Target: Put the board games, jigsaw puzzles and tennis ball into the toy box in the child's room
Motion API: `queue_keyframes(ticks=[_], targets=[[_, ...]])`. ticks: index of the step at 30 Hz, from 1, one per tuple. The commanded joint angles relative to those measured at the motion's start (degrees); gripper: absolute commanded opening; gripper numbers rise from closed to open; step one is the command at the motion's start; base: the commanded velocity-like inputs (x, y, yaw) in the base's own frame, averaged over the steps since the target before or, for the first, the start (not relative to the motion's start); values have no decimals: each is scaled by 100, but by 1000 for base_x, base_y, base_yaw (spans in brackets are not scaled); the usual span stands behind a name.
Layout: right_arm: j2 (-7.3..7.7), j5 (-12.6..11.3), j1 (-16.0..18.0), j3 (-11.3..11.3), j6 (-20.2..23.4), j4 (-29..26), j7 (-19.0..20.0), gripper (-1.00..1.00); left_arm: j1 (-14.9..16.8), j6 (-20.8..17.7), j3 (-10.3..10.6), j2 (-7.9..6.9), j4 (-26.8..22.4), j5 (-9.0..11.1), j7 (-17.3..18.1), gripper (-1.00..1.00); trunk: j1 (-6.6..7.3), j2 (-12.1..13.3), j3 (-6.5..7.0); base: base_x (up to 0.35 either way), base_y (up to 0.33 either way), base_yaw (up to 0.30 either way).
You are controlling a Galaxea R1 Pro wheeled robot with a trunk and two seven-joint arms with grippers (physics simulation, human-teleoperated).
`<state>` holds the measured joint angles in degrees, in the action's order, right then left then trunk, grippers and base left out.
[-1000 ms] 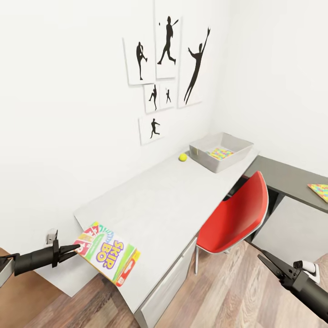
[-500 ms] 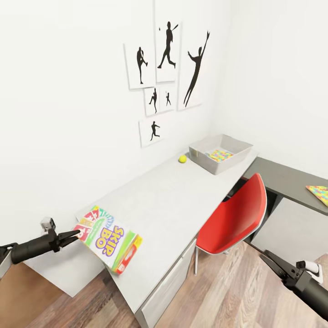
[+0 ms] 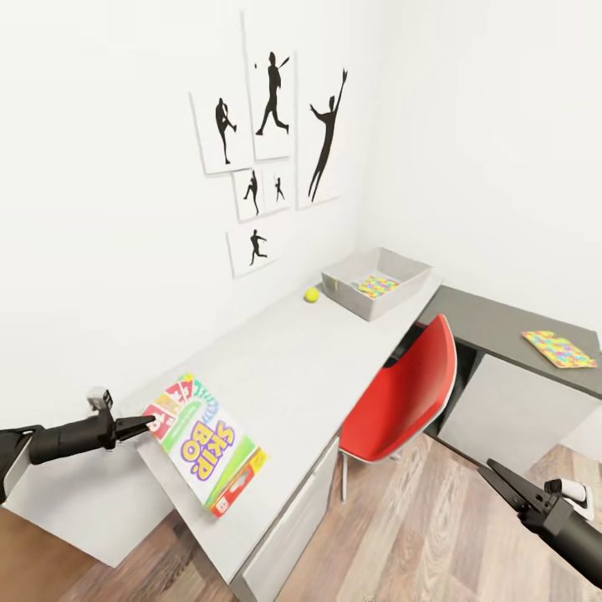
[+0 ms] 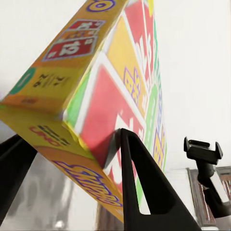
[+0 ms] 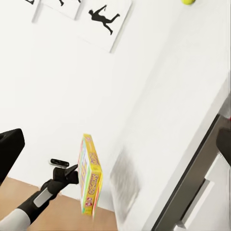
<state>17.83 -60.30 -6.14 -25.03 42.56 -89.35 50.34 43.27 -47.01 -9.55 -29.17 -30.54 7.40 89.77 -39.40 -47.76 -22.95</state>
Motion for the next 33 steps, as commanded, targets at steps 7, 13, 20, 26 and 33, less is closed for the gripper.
queue_keyframes(ticks=[7,13,20,26,33], targets=[[9,-36,-12,-138,56,-3,12,100,-3,-59,5,-1,-113,-2,23,-100,153,278,150,-34,0,-257],[18,-42,-26,-307,74,17,19,100,-3,-60,6,-1,-118,-2,23,-100,285,519,285,-133,0,-257],[19,-44,-27,-357,77,161,30,100,-3,-66,6,-1,-119,-2,23,-100,417,759,424,-12,0,-257],[27,-44,-34,-421,77,193,41,100,-3,-71,6,-1,-119,-2,23,-100,417,759,451,-1,0,-257],[28,-44,-36,-441,85,199,44,100,-7,-55,-2,-1,-110,5,23,-100,417,759,482,0,-165,-257]])
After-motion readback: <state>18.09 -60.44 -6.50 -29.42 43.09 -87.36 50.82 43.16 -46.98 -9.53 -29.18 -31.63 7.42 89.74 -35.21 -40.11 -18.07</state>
